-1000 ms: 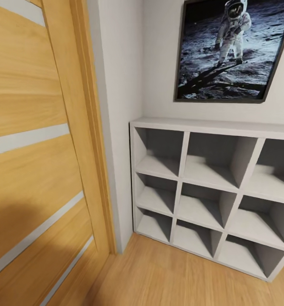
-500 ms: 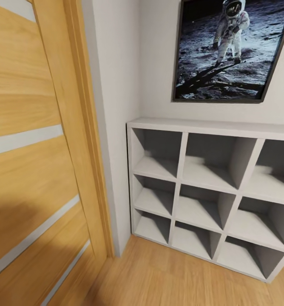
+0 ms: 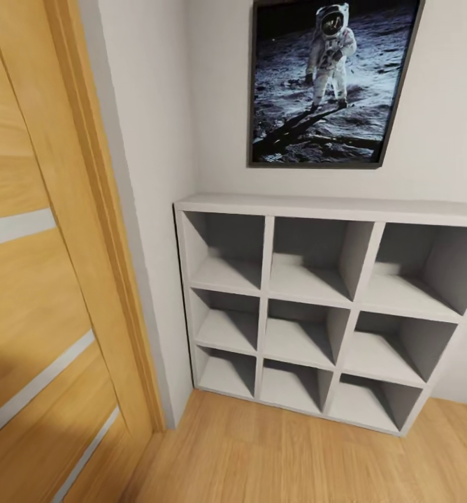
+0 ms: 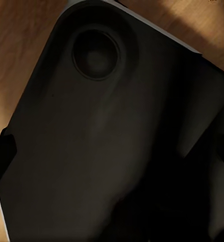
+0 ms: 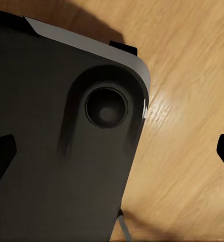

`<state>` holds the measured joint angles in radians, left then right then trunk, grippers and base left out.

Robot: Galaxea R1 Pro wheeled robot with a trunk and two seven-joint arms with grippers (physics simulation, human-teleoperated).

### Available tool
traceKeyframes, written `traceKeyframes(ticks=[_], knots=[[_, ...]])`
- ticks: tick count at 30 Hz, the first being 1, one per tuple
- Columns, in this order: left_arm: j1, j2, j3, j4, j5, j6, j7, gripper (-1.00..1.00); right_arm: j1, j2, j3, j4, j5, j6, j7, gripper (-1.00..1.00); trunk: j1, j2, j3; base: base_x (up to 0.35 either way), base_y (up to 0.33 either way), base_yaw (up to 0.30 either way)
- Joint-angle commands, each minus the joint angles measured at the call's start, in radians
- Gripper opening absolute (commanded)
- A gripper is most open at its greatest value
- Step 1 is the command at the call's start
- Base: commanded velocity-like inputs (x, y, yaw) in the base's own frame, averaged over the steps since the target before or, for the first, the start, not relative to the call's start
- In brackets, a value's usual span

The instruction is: Attach the digital camera to the camera tripod in the bedroom.

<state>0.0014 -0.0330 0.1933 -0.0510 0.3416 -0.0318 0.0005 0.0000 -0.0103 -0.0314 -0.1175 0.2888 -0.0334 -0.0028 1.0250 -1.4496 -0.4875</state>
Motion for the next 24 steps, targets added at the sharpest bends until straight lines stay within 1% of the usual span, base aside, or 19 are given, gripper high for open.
traceKeyframes(ticks=[1, 4, 5, 6, 7, 8, 11, 12, 16, 18, 24], knots=[[0.0, 0.0, 0.008, -0.001, 0.002, -0.002, 0.0, 1.0, 0.0, 0.0, -0.004, -0.001, 0.007, -0.001, 0.0, 1.0, 0.0, 0.0, -0.001, 0.0, 0.0, -0.294], [0.0, 0.002, 0.01, 0.0, 0.01, -0.002, 0.001, 1.0, 0.0, 0.001, -0.005, -0.001, 0.007, 0.001, 0.0, 1.0, 0.0, 0.0, -0.001, 0.0, 0.0, -0.294], [0.0, 0.003, 0.01, 0.0, 0.015, -0.002, 0.002, 1.0, 0.0, 0.002, -0.006, -0.001, 0.007, 0.001, -0.001, 1.0, 0.0, 0.0, -0.001, 0.0, 0.0, -0.295], [0.0, 0.004, 0.011, 0.0, 0.03, -0.002, 0.002, 1.0, 0.0, 0.002, -0.013, -0.001, 0.007, 0.002, -0.001, 1.0, 0.0, 0.0, -0.001, 0.0, 0.0, -0.295], [0.0, 0.004, 0.011, 0.0, 0.03, -0.002, 0.002, 1.0, 0.0, 0.002, -0.013, -0.001, 0.007, 0.002, -0.001, 1.0, 0.0, 0.0, -0.001, 0.0, 0.0, -0.295], [0.0, 0.005, 0.011, 0.0, 0.057, -0.002, 0.001, 1.0, 0.0, 0.002, -0.028, -0.001, 0.007, 0.002, -0.003, 1.0, 0.0, 0.0, -0.001, 0.0, 0.0, -0.295], [0.0, 0.007, 0.016, 0.0, 0.111, -0.001, 0.0, 1.0, 0.0, 0.002, -0.065, -0.001, 0.007, 0.002, -0.009, 1.0, 0.0, 0.0, -0.001, 0.0, 0.0, -0.295], [0.0, 0.008, 0.016, 0.0, 0.19, -0.002, -0.001, 1.0, 0.0, 0.0, -0.15, -0.003, 0.009, 0.005, -0.016, 1.0, 0.0, 0.0, -0.001, 0.0, 0.0, -0.295], [0.0, 0.008, 0.011, -0.001, 0.21, -0.002, -0.003, 1.0, 0.0, 0.001, -0.179, -0.003, 0.012, 0.005, -0.018, 1.0, 0.0, 0.0, -0.001, 0.0, 0.0, -0.295], [0.0, 0.008, 0.01, -0.001, 0.217, -0.002, -0.005, 1.0, 0.0, 0.002, -0.186, -0.004, 0.014, 0.004, -0.018, 1.0, 0.0, 0.0, -0.001, 0.0, 0.0, -0.295], [0.0, 0.007, 0.009, -0.001, 0.219, -0.002, -0.005, 1.0, 0.0, 0.003, -0.187, -0.004, 0.017, 0.003, -0.016, 1.0, 0.0, 0.0, -0.001, 0.0, 0.0, -0.295]])
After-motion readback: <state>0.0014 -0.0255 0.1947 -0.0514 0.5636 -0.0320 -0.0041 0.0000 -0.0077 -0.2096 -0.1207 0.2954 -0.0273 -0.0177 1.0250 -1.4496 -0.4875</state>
